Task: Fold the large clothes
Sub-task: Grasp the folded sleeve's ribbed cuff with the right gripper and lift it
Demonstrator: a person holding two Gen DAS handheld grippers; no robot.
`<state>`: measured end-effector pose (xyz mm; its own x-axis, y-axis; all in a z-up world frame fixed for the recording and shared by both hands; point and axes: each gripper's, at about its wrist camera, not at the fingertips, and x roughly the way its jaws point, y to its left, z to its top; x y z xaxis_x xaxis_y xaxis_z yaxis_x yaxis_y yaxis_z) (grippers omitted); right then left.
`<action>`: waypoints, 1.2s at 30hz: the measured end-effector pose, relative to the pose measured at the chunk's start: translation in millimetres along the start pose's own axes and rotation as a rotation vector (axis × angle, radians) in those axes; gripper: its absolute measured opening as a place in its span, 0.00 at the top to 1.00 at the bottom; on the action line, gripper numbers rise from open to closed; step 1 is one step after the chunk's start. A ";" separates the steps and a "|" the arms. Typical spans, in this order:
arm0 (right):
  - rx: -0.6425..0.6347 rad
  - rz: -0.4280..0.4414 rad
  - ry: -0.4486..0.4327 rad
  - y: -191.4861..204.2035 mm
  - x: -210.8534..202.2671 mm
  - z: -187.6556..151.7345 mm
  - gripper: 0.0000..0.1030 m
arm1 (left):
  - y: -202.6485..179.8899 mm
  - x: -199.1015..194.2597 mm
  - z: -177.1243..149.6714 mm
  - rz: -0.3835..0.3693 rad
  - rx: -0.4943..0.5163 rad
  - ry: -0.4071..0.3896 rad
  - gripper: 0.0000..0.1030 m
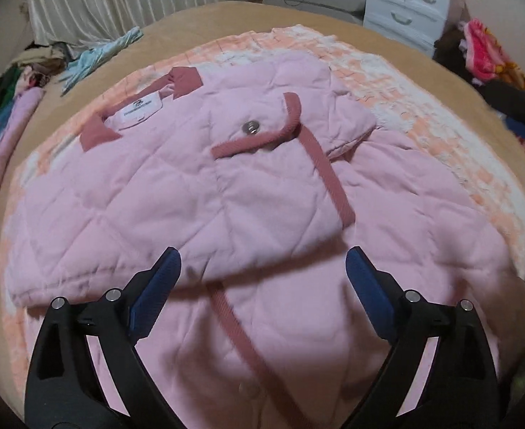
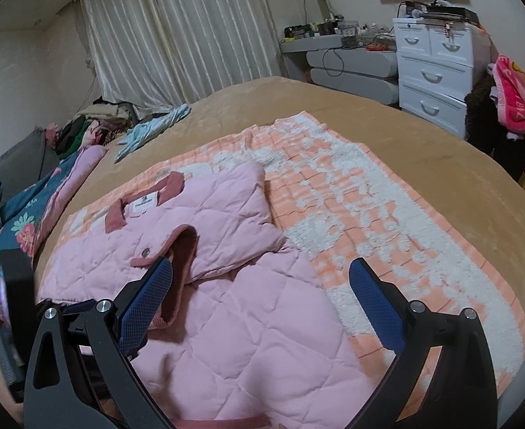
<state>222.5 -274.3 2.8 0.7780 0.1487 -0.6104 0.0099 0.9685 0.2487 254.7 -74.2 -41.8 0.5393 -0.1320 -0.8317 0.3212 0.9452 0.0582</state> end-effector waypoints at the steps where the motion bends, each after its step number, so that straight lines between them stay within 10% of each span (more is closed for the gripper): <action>1: -0.007 0.002 0.005 2.8 1.9 -1.0 0.04 | 5.4 -5.4 -2.7 -0.002 -0.014 -0.009 0.13; 27: 0.067 0.256 0.316 83.0 134.3 -46.1 0.04 | 223.3 -61.4 -59.5 0.164 -0.566 -0.131 0.09; 36: -0.021 0.315 0.266 105.2 130.8 -37.8 0.75 | 243.0 -61.3 -71.8 0.160 -0.615 -0.143 0.09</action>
<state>301.7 -145.4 -79.3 0.5515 0.4825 -0.6804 -0.2182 0.8708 0.4406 243.8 185.0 -16.4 0.6554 0.0259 -0.7548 -0.2529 0.9492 -0.1871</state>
